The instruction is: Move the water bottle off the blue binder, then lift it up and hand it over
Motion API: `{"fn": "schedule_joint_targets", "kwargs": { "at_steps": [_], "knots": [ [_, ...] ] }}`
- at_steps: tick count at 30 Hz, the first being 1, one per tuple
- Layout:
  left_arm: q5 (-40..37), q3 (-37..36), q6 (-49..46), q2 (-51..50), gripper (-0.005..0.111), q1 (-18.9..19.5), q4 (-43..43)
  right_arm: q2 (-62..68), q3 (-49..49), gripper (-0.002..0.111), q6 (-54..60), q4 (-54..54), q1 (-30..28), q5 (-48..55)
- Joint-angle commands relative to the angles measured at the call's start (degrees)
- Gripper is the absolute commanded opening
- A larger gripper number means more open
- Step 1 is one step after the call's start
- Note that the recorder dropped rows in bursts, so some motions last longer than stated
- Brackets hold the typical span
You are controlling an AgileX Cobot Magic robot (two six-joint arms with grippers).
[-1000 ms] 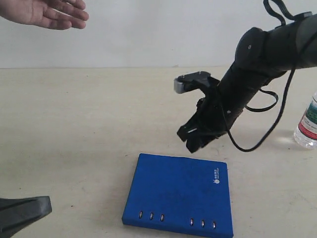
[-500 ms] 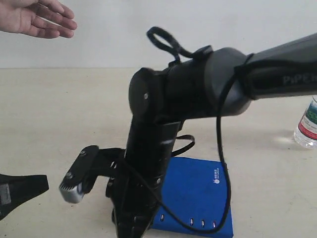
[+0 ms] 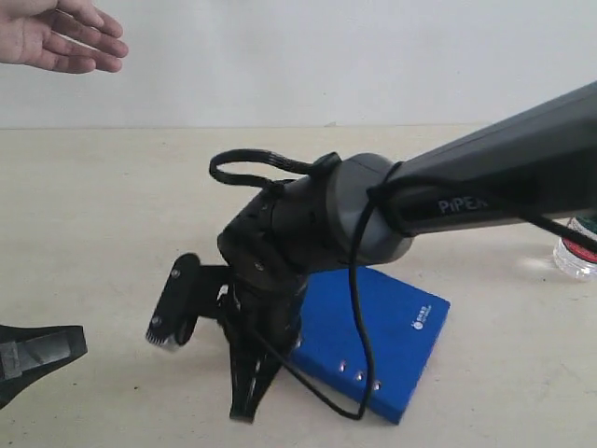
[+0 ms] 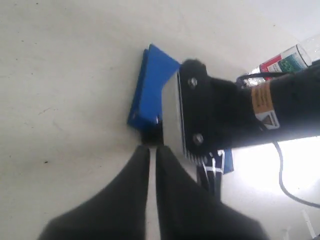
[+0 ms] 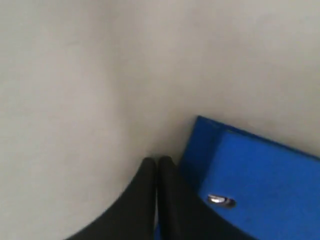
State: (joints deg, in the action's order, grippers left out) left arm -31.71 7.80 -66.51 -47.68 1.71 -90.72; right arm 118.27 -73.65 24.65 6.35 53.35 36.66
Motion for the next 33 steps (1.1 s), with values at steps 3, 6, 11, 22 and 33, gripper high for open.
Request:
{"fn": "schedule_joint_targets", "kwargs": {
  "at_steps": [3, 6, 11, 22, 33],
  "knots": [
    [0.62, 0.21, -0.42, -0.07, 0.005, -0.28, -0.44, 0.66, -2.93, 0.000, -46.50, 31.83, -7.24, -5.89],
    [1.61, 0.21, -0.40, -0.07, 0.005, -0.28, -0.44, -2.33, -4.73, 0.000, -49.66, 31.25, -10.91, -5.35],
    [2.75, 0.21, -0.87, -0.07, 0.005, -0.28, -1.29, -12.26, -5.09, 0.000, -49.93, 30.29, -15.03, -6.12],
    [-7.02, 9.85, -14.26, -21.76, 0.050, -0.28, -9.23, -11.85, -5.09, 0.035, -5.95, -23.19, -31.71, 23.81],
    [-11.74, 24.22, -14.26, -46.49, 0.050, -11.77, -9.23, -3.48, -5.09, 0.058, -15.23, -13.75, -31.71, 17.54]
  ]
}}
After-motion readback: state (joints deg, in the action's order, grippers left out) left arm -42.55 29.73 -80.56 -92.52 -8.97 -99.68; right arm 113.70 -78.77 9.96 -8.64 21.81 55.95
